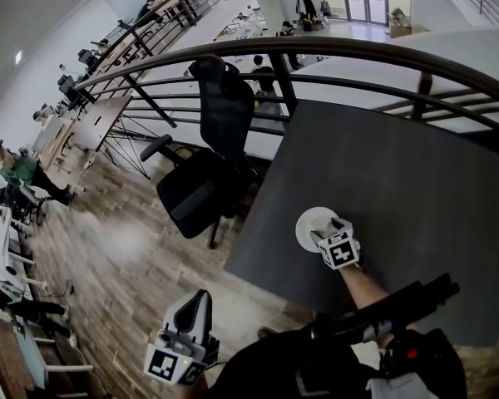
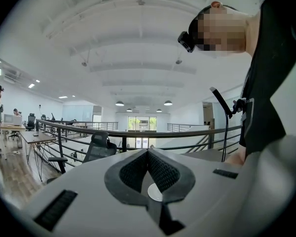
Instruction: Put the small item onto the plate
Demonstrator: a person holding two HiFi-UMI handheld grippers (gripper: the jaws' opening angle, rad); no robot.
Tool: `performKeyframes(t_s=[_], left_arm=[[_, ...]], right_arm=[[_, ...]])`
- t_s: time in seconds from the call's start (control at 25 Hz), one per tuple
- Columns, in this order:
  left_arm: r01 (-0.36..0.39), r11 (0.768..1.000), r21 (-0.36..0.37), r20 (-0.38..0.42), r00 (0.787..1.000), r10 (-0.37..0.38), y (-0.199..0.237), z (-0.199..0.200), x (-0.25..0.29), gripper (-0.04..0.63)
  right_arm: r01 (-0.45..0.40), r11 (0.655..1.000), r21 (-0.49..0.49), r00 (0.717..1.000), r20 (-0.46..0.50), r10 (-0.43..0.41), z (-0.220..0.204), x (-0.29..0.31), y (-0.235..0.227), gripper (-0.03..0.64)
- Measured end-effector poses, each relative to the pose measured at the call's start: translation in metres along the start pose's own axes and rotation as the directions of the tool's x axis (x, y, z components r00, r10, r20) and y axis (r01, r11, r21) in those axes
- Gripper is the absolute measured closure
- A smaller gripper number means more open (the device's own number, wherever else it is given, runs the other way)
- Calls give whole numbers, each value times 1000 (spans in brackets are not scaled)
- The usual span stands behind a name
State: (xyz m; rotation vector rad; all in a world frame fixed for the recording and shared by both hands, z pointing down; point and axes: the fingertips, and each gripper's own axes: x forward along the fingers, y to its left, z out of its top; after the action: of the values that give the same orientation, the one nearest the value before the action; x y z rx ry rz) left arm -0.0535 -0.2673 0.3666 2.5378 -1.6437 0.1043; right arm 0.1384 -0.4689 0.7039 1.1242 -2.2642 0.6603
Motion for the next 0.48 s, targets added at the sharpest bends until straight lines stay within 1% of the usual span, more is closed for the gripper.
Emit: performKeyframes(t_s=[0.12, 0.28, 0.4, 0.48], left_arm=[[1, 1000, -25, 19, 1000, 0, -1, 6, 2, 591], [-21, 1000, -9, -19, 1000, 21, 7, -3, 0, 591], [-21, 999, -31, 22, 1000, 21, 8, 11, 3, 591], [-36, 999, -33, 20, 999, 37, 13, 9, 2, 591]], right_arm=[[-5, 1000, -4, 999, -33, 5, -7, 12, 2, 307], [-10, 1000, -12, 997, -72, 9, -14, 28, 2, 307], [2, 999, -34, 993, -115, -6, -18, 35, 2, 307], [17, 999, -38, 990, -136, -22, -23, 41, 0, 307]])
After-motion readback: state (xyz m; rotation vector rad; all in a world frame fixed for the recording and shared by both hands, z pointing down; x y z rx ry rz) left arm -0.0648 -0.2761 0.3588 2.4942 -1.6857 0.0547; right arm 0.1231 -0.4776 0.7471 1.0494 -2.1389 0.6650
